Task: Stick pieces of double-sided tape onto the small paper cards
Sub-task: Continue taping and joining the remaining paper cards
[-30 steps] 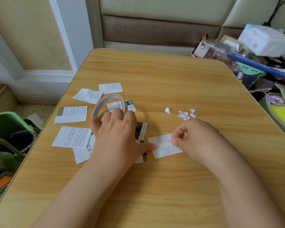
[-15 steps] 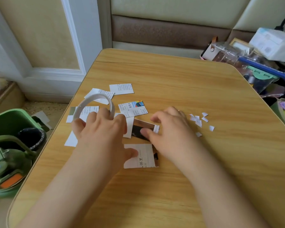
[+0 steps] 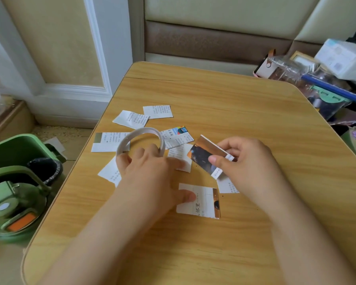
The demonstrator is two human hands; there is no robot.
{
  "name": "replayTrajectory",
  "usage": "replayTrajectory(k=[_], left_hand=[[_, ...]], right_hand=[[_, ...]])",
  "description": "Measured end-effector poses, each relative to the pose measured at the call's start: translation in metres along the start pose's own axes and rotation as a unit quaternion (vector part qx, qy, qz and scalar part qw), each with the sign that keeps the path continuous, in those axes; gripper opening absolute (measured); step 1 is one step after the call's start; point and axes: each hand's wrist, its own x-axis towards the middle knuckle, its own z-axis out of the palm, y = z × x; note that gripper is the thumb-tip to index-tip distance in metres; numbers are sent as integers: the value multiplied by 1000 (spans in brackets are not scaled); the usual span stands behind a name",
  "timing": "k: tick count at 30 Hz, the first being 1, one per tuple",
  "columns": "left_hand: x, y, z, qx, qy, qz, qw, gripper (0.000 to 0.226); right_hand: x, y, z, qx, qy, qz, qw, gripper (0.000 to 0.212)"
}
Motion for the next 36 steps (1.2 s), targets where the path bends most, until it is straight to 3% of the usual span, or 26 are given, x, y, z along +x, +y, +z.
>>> replayTrajectory(k=[15,19,24,27,31,34,36], left_hand=[[0,5,1,-5,25,7,1000,58],[2,0,4,-2,97,-9,995,43],[4,-2,6,-10,105,-9,994,26],[2,-3,3,-33,131,-14,991,25],[0,-7,-8,-85,164,-31,982,27],[-2,-17,-16,-104,177,-51,977,19],[-5,-25,-19,-70,153,-58,984,14]], right_hand=[[0,13,-13,-28,-42,42,998,22],[3,15,-13,-32,-12,40,999,24],[12,17,-2,-86,60,37,994,10],[15,14,5,-174,99,9,980,45],[3,-7,25,-173,-12,-115,978,51],[-1,-11,37,-205,-76,-112,969,59],[0,-12,34,-204,-80,-93,971,48]])
